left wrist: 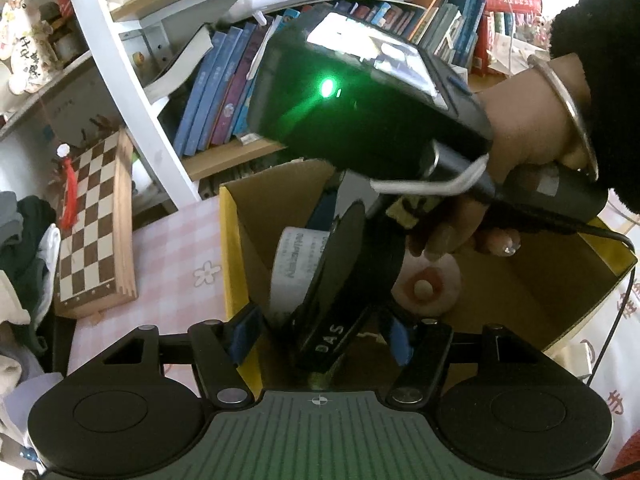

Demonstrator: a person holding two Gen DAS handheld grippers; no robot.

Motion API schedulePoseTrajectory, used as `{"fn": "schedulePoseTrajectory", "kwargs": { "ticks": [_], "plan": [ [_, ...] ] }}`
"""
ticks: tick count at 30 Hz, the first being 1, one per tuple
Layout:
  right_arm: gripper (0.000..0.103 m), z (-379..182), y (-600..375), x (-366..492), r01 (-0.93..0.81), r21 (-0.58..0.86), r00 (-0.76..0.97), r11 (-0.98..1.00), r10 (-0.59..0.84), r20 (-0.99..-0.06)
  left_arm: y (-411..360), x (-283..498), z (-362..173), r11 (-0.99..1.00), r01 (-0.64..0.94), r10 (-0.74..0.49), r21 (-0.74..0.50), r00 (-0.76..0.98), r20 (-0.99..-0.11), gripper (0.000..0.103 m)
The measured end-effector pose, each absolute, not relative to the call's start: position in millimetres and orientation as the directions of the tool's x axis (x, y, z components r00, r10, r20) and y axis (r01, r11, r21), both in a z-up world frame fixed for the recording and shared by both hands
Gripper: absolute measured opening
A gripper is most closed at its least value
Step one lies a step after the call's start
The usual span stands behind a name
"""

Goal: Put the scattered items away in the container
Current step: 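Open the right tool to drop the tape roll while the left tool releases the watch, then withdraw both tools from the box back toward the items on the table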

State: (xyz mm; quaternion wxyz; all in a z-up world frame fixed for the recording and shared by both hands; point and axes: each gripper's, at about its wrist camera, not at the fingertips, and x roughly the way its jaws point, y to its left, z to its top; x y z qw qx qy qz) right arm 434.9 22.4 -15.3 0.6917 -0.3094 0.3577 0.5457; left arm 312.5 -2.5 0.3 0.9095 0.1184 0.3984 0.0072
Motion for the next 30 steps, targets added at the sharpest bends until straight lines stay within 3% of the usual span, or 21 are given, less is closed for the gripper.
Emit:
{"fn": "schedulePoseTrajectory", "kwargs": {
  "ticks": [10, 30],
  "plan": [
    [0.092, 17, -5, 441, -0.946, -0.011, 0.203, 0.323, 0.568, -0.797, -8, 295, 19, 0.976, 0.076, 0.088, 0.206, 0.725, -0.684, 0.081],
    [0.094, 79, -75, 373, -0.871, -0.148, 0.422, 0.469, 0.557, -0.715, 3, 225, 59, 0.987, 0.097, -0.012, 0.125, 0.832, -0.554, 0.084]
  ]
}}
